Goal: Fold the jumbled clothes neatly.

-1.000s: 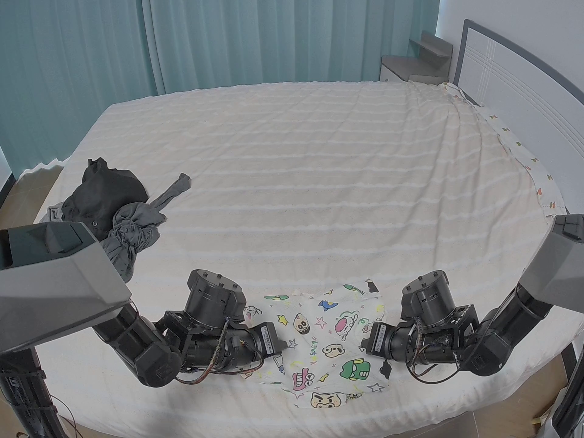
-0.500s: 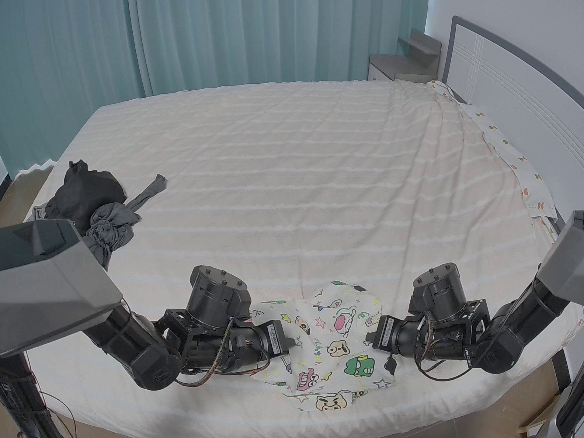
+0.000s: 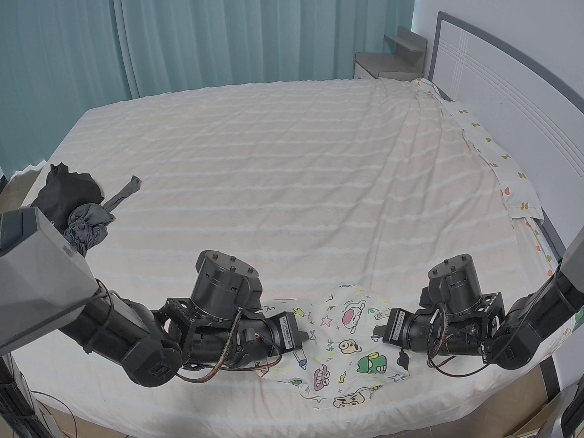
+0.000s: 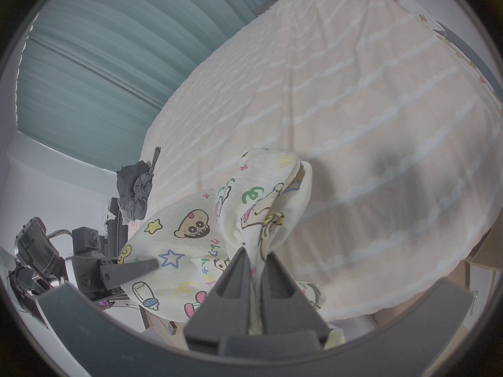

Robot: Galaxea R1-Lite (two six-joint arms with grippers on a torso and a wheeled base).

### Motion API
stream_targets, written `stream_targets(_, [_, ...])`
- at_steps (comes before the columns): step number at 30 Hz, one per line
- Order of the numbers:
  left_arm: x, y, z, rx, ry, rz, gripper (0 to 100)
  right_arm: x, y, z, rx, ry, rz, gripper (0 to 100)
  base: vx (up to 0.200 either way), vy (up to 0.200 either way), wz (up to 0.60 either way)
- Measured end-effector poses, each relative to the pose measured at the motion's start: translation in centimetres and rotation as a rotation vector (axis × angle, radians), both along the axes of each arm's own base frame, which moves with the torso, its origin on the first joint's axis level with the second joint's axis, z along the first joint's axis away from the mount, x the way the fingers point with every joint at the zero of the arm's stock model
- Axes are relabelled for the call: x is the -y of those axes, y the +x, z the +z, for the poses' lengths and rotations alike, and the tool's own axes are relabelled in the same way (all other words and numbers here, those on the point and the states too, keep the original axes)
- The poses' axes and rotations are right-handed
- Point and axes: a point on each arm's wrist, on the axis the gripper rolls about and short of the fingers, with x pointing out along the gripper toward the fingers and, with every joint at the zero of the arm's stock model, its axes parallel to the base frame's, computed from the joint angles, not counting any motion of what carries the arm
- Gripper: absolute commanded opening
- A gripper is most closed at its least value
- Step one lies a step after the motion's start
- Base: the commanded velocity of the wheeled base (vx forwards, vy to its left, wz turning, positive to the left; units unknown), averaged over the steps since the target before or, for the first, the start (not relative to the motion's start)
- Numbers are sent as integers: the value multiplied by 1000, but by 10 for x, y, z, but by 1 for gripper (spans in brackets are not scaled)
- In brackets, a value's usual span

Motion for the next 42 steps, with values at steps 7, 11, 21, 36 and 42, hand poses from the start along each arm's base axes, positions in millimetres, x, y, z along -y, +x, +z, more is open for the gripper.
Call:
stream_targets(7, [4, 2, 4, 16, -11, -3, 0, 7, 2, 5, 16, 8, -24, 0, 0, -200, 0])
stream_targets(11, [5, 2, 4, 17, -13, -5, 0, 9, 3, 8, 20, 10, -30, 0, 0, -200, 0])
stream_targets(21, [9, 1, 1, 12, -8, -14, 0, 12, 2, 12, 22, 10, -37, 0, 0, -200, 0])
stream_targets(36, [5, 2, -18, 7, 91, 73, 0, 12, 2, -14, -50, -47, -37, 0, 0, -53, 0])
stream_targets(42, [-2, -1, -34, -33, 145, 89, 0, 8, 4, -31, -90, -80, -36, 0, 0, 0, 0])
